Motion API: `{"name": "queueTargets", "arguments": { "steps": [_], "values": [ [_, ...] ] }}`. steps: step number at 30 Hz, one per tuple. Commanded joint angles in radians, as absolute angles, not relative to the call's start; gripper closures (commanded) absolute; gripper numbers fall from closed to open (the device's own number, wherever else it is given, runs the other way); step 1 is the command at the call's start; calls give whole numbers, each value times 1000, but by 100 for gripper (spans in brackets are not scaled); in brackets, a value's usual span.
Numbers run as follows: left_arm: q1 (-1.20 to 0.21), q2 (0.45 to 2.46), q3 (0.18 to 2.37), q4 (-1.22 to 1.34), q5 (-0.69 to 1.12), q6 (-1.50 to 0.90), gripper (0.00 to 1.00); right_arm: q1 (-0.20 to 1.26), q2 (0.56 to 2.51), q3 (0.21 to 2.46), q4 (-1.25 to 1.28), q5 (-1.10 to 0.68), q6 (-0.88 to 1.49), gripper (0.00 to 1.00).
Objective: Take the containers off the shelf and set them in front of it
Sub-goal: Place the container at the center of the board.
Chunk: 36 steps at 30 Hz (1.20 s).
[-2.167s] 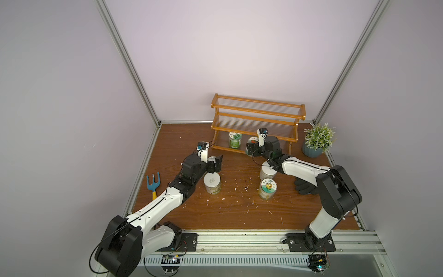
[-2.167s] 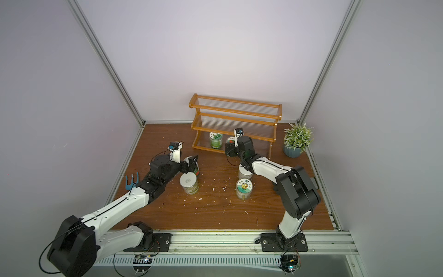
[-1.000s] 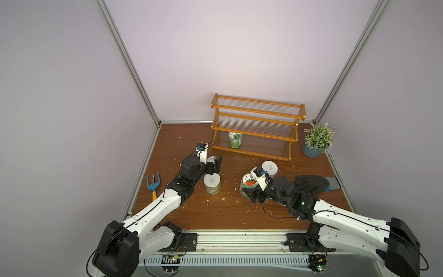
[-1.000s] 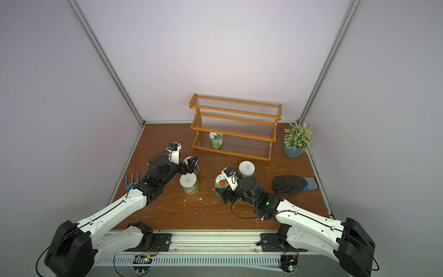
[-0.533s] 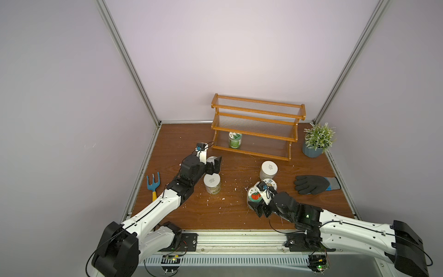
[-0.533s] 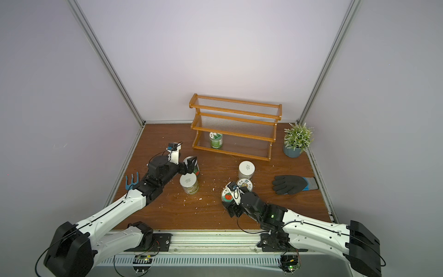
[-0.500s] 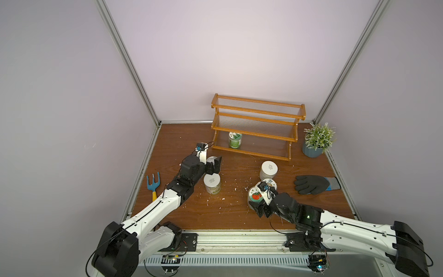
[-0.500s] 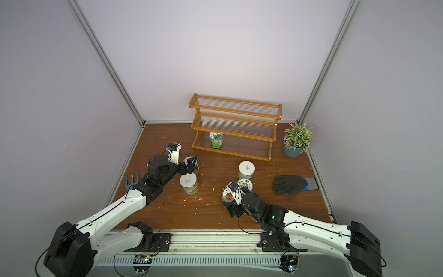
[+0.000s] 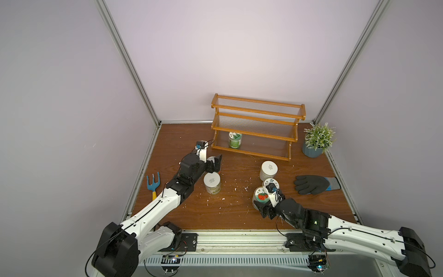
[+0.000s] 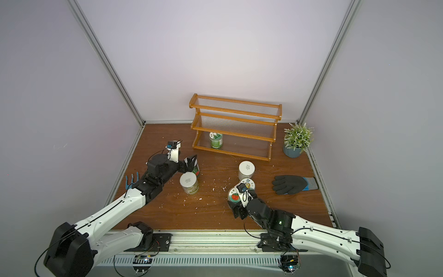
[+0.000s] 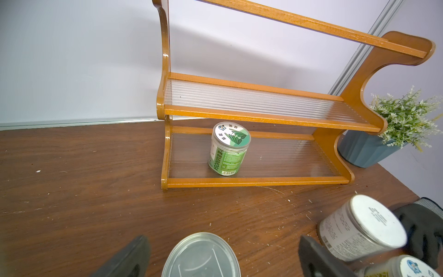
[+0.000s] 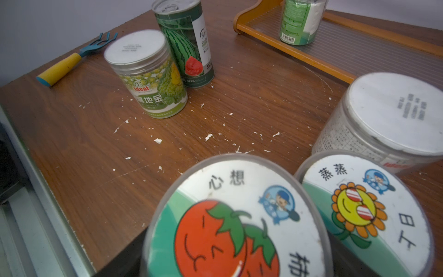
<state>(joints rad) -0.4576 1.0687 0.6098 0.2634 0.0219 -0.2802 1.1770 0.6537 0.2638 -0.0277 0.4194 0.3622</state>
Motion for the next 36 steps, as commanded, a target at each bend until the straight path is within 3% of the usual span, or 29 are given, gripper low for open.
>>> {"name": "queueTargets", "arguments": {
  "steps": [1, 26, 36],
  "values": [
    [-446, 1066, 637, 250, 28, -273, 0, 1181, 659, 266, -62, 434, 412, 40],
    [-446, 1061, 632, 258, 43, -271, 1, 1304, 882, 318, -149, 530, 644, 38],
    [-446, 1057, 628, 258, 43, -264, 0, 1425, 823, 350, -214, 643, 694, 40]
  ]
}}
